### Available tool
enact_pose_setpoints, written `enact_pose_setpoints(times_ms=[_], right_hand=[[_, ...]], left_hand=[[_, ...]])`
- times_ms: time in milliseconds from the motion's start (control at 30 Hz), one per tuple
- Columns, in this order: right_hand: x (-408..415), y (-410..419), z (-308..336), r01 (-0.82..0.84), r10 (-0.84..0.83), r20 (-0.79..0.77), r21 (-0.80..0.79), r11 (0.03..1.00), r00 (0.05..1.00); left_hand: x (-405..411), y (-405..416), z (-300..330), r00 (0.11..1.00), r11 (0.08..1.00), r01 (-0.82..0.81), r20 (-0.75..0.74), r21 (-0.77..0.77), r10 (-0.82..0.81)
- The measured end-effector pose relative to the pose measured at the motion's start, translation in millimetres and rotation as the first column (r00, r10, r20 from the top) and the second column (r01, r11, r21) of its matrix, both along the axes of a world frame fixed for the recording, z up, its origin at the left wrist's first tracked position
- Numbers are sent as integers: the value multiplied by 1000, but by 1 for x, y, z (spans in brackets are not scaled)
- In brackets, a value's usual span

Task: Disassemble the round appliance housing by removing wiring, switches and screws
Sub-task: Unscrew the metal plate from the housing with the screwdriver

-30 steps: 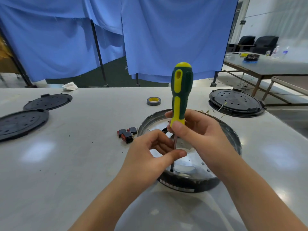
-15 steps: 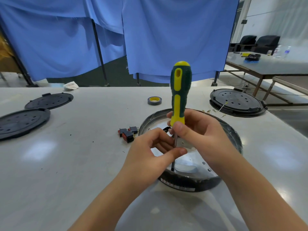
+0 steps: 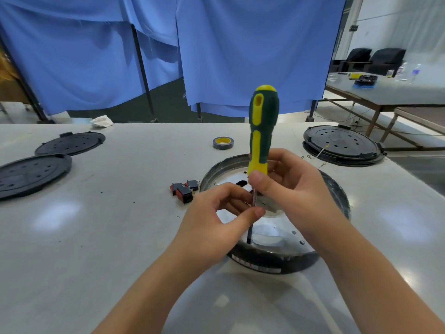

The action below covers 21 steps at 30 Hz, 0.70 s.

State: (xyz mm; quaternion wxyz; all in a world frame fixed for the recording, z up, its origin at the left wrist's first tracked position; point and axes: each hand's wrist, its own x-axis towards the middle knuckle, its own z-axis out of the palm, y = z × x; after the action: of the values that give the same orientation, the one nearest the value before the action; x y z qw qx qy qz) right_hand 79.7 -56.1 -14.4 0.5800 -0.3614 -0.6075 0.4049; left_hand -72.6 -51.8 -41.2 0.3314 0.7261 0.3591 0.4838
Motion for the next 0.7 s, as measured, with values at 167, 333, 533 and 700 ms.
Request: enact_pose_setpoints(times_ms=[167, 333, 533, 700], right_hand=[[3, 0, 0, -130, 129, -35, -39, 991, 991], [0, -2, 1, -136, 137, 60, -23, 990, 989], [-3, -2, 0, -52, 53, 76, -8, 999, 996], [-2, -2, 1, -33, 34, 66, -19, 999, 997]], left_hand=[[-3, -2, 2, 995, 996, 82, -58, -25, -83], [-2, 0, 0, 1000, 1000, 15, -24, -21, -15], [0, -2, -1, 999, 1000, 23, -43, 3, -23], [-5, -3, 2, 986, 992, 121, -116, -26, -123]])
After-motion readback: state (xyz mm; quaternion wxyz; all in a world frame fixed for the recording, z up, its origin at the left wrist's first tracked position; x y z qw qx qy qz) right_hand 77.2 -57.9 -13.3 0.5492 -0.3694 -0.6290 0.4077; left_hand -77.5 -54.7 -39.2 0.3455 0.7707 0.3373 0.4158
